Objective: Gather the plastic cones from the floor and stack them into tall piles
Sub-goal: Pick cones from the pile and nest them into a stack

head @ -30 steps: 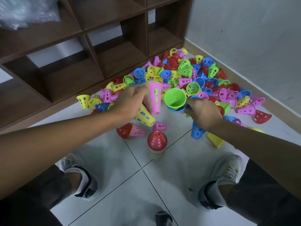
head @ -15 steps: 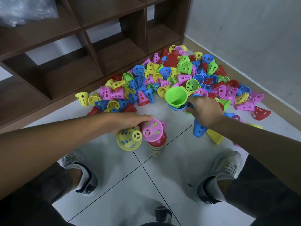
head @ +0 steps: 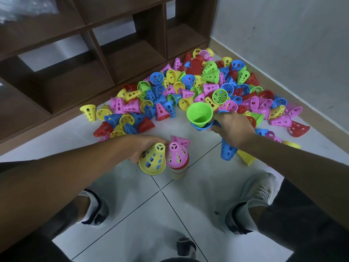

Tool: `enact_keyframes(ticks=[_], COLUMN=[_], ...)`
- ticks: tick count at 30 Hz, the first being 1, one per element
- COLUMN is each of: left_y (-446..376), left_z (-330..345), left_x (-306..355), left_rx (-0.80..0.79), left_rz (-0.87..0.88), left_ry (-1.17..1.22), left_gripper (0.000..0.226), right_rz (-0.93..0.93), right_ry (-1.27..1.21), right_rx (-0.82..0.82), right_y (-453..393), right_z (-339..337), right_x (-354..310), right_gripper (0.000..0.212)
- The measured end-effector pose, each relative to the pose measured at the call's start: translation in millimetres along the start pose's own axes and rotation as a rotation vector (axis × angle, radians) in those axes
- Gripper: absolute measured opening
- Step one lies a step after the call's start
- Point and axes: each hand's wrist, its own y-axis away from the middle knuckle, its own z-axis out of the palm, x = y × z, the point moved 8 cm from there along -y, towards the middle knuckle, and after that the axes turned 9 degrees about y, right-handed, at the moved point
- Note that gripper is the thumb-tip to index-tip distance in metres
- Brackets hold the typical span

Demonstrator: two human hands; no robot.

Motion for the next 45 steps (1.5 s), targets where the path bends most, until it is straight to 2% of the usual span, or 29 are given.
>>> enact_keyframes(ticks=[5, 10, 14, 18, 24, 30, 34, 37, 39, 45], left_y=[1, 7, 15, 29, 31, 22, 7, -1, -3, 0], left_z=[-3, -9, -24, -19, 3, 12, 8, 10, 12, 17], left_x=[3, 16, 36, 58, 69, 56, 46, 38, 36, 31], left_rx=[0.043, 0.126, 0.248, 0.248, 0.205, 0.263, 0.316, 0.346, 0.361, 0.317], left_rz=[0.010, 0.127, 0.269, 0.416, 0.431, 0.462, 0.506, 0.503, 0.565, 0.787], left_ry=[-0.027, -0.038, 0.093, 0.257, 0.437, 0.579, 0.544, 0.454, 0.380, 0.160], left_gripper=[0.040, 0.036, 0.034, 0.029, 0.027, 0.024, 0.016, 0.020, 0.011, 0.021], right_rz=[0.006, 0.000, -0.004, 0.008, 0.050, 0.090, 0.082, 0.062, 0.054, 0.071], right_ry=[0.010, -0.009, -0.015, -0.036, -0.044, -0.048, -0.038, -0.033, -0.050, -0.072], right_rx=[-0.011, -0.014, 0.001, 0.024, 0.062, 0.062, 0.062, 0.065, 0.070, 0.071], right_y=[0, 1, 4, 6, 14, 20, 19, 18, 17, 17], right_z=[1, -1, -4, -7, -13, -14, -14, -14, -14, -14], right_x=[0, -3, -4, 1, 17, 27, 25, 21, 19, 22], right_gripper=[0.012, 0.012, 0.012, 0.013, 0.014, 0.015, 0.016, 0.017, 0.017, 0.018])
